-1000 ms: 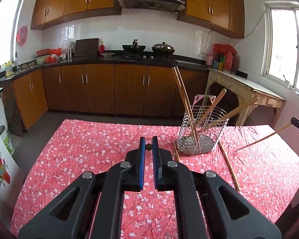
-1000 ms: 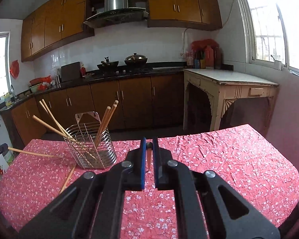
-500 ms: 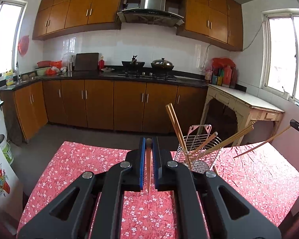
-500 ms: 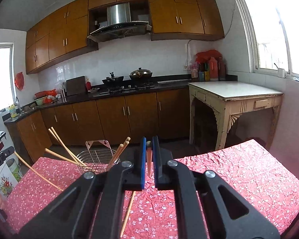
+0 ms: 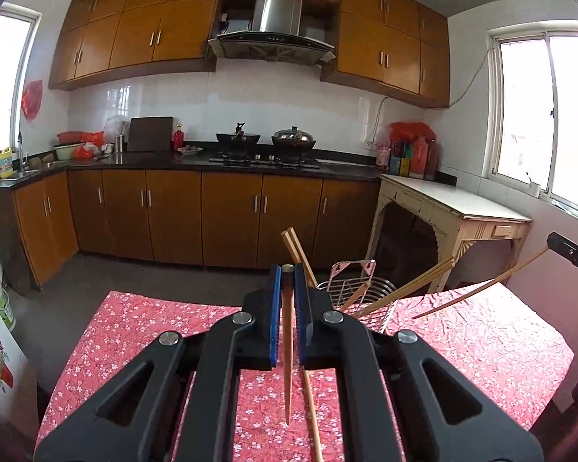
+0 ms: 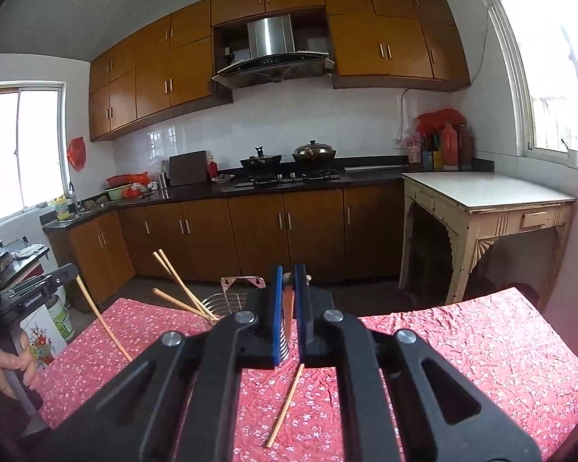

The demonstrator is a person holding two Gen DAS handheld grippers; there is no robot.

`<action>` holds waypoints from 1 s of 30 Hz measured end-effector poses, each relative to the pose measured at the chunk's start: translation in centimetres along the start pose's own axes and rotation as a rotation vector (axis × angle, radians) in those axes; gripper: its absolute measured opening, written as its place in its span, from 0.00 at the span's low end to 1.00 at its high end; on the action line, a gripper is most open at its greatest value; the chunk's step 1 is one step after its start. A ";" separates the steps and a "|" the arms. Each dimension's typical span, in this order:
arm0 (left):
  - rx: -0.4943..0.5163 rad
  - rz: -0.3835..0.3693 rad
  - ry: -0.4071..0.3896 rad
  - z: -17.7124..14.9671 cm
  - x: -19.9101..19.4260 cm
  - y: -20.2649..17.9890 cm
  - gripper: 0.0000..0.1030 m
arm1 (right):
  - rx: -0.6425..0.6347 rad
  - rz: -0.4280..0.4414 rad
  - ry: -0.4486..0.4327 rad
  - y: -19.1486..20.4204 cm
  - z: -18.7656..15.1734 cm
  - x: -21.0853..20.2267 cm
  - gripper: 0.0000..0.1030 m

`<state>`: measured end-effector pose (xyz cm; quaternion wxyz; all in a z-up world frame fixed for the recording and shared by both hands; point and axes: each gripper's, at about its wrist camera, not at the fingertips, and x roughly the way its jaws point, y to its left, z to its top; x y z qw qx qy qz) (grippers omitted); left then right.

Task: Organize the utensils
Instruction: 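Lift both held chopsticks and carry them over the wire holder, then open both tools to drop the chopsticks into the wire holder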

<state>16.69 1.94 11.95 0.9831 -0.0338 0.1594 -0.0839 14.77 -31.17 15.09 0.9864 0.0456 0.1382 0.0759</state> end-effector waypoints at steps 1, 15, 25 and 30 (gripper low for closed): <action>0.001 -0.010 -0.008 0.4 -0.4 -0.3 0.06 | 0.004 0.015 -0.003 0.2 0.2 -0.3 0.07; -0.022 -0.107 -0.138 6.9 -2.6 -7.0 0.07 | -0.001 0.078 -0.034 2.6 4.6 0.4 0.07; -0.028 0.039 -0.309 11.8 -0.2 -9.2 0.06 | -0.033 0.070 -0.019 3.6 7.4 4.4 0.07; -0.059 0.100 -0.312 12.2 3.2 -8.7 0.07 | -0.042 0.065 0.038 3.4 7.1 7.7 0.07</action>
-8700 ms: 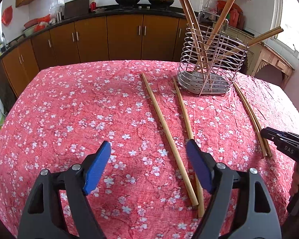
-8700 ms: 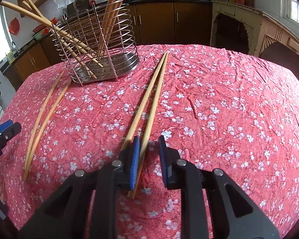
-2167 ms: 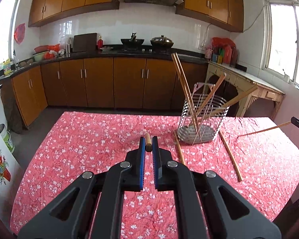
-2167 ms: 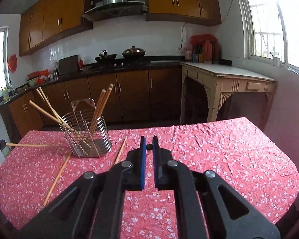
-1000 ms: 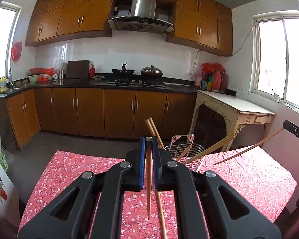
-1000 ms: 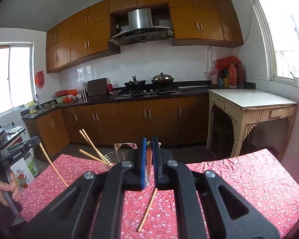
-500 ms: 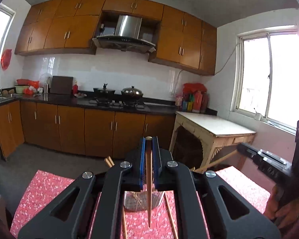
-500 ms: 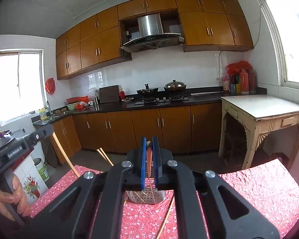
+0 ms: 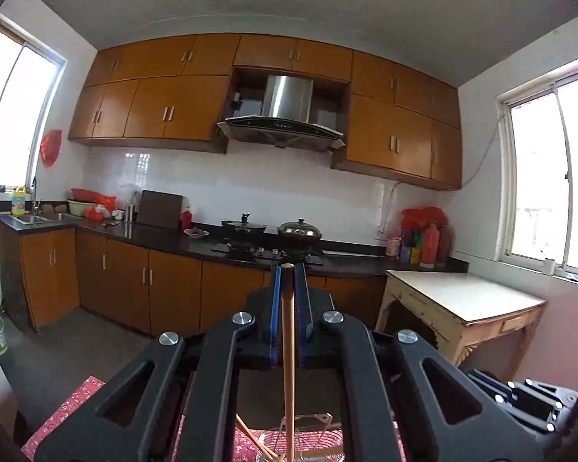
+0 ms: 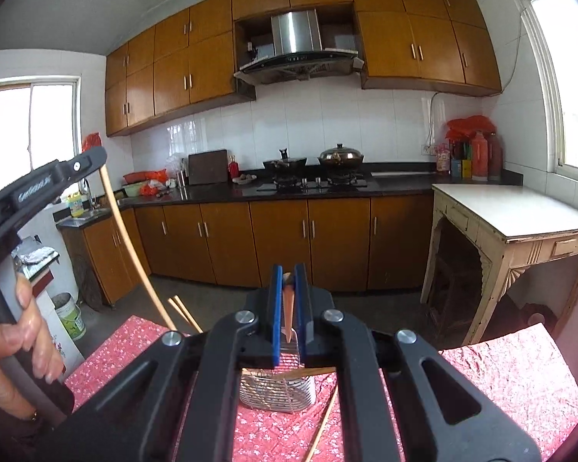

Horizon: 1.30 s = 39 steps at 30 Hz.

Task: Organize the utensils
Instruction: 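Open both tools to drop the chopsticks into the wire holder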

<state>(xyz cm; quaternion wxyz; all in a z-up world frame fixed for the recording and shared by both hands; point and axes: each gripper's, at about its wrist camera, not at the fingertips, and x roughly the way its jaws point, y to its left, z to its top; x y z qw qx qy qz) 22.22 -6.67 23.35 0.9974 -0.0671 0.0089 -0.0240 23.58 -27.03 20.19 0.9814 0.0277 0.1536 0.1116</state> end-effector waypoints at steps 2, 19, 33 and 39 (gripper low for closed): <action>-0.005 0.016 0.012 -0.7 1.6 0.1 0.07 | -0.003 0.002 0.032 -0.1 -0.4 1.4 0.07; -0.045 0.049 0.174 -5.9 6.8 2.2 0.07 | 0.042 0.045 0.171 -1.0 -3.2 8.5 0.07; -0.029 0.091 0.152 -4.5 2.6 6.2 0.71 | 0.113 -0.128 0.097 -5.3 -5.1 4.8 0.47; 0.002 0.154 0.203 -6.5 -0.7 10.5 0.77 | 0.148 -0.241 0.160 -9.3 -9.2 3.9 0.47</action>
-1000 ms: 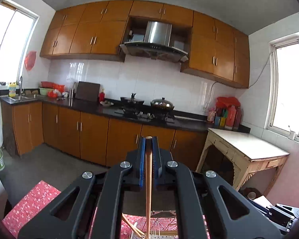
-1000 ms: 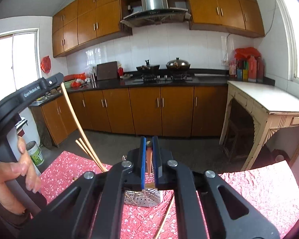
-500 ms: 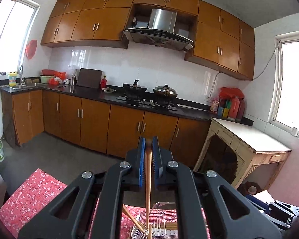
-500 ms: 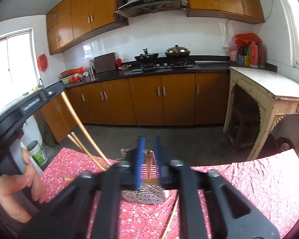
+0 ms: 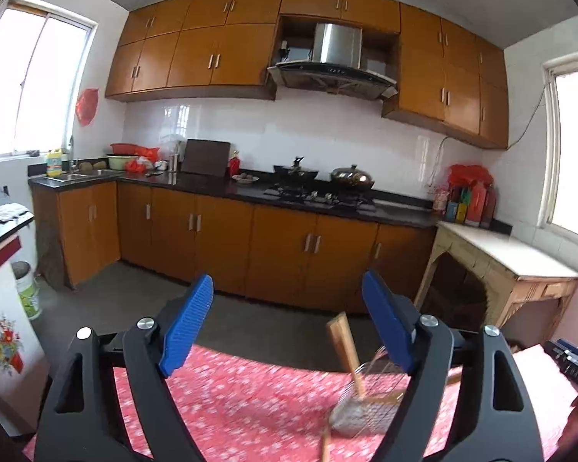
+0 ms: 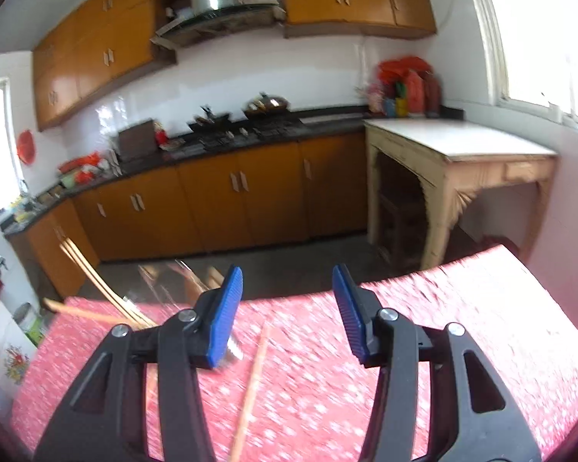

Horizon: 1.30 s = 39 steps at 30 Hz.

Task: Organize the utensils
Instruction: 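Open both tools to drop the chopsticks into the wire holder, then close the right tool on a loose chopstick while the left tool grasps another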

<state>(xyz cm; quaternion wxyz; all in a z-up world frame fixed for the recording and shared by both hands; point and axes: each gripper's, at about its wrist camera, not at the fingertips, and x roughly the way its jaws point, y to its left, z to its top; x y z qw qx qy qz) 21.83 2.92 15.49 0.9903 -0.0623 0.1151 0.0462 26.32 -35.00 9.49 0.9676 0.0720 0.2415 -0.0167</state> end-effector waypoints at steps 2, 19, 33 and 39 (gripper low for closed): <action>0.021 0.026 0.035 -1.8 -0.2 1.5 0.77 | -0.006 -0.043 0.039 -1.0 -2.0 0.9 0.48; 0.207 -0.029 0.444 -20.0 1.8 0.6 0.80 | -0.122 0.084 0.376 6.1 -18.4 7.3 0.47; 0.341 -0.130 0.573 -25.2 2.2 -5.5 0.69 | -0.107 0.013 0.413 4.2 -19.7 8.9 0.07; 0.315 -0.106 0.639 -26.1 4.5 -5.3 0.14 | -0.025 -0.075 0.395 0.2 -18.9 9.8 0.07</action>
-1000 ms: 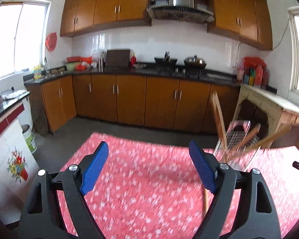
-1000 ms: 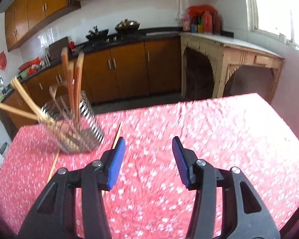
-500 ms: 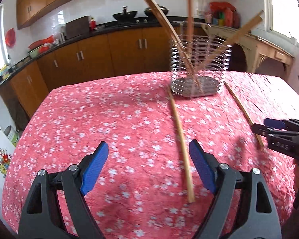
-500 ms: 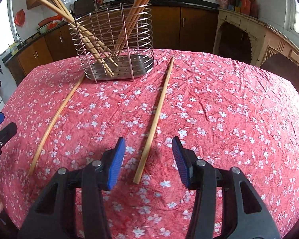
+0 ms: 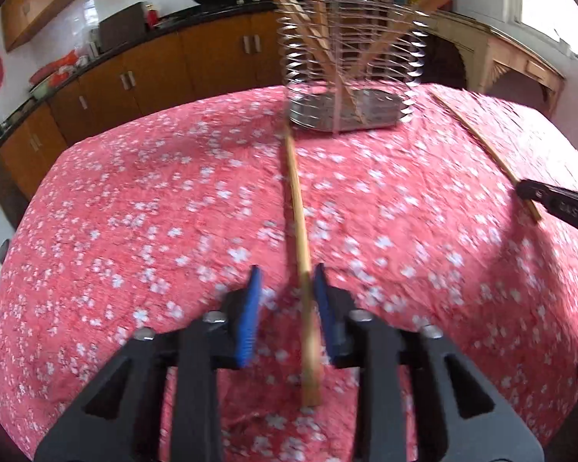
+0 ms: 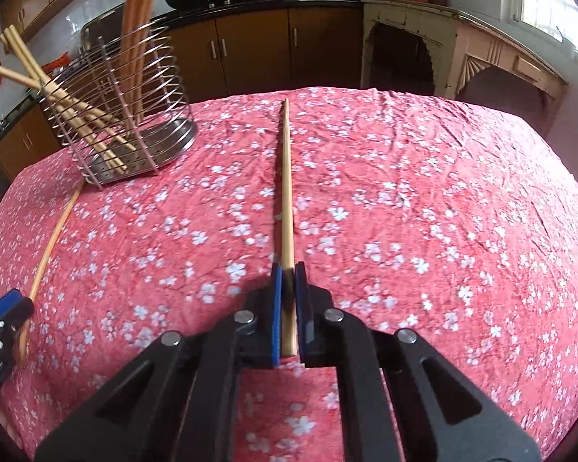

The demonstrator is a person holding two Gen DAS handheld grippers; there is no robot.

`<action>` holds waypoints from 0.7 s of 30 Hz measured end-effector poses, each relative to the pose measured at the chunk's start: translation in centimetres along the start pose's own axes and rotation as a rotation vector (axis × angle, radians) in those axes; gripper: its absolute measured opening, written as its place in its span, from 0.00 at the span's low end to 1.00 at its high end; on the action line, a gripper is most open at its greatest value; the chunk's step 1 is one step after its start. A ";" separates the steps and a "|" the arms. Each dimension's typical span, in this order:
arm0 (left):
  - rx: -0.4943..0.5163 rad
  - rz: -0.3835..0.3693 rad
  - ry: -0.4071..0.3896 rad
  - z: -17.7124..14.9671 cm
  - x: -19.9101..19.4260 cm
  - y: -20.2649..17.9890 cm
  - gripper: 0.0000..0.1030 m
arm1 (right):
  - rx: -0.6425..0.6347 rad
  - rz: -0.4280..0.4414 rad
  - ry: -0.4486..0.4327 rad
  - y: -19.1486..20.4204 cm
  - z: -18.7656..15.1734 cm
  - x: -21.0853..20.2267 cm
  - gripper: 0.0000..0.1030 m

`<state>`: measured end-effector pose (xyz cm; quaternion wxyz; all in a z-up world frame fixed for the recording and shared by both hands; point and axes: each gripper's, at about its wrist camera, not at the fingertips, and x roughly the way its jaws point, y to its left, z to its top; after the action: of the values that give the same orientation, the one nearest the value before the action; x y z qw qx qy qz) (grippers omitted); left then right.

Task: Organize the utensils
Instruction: 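Close the right tool on a loose chopstick while the left tool grasps another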

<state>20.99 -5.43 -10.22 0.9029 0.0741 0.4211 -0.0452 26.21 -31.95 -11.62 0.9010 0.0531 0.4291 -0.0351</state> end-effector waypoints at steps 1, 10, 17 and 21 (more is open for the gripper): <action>-0.012 -0.001 0.017 0.4 0.6 0.7 0.13 | 0.013 -0.003 -0.001 -0.6 0.1 0.2 0.07; -0.097 0.065 0.018 2.2 2.8 6.7 0.13 | -0.001 -0.018 -0.015 -1.6 0.3 0.5 0.08; -0.076 -0.007 0.019 1.4 2.6 7.1 0.51 | 0.018 0.005 -0.014 -1.7 0.0 0.2 0.08; -0.042 -0.042 0.024 0.9 2.2 6.3 0.57 | -0.027 -0.011 -0.013 -1.1 -0.2 0.0 0.08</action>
<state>24.03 0.60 -10.73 0.8980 0.0470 0.4340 -0.0544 25.97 -33.01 -11.80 0.9042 0.0384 0.4239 -0.0346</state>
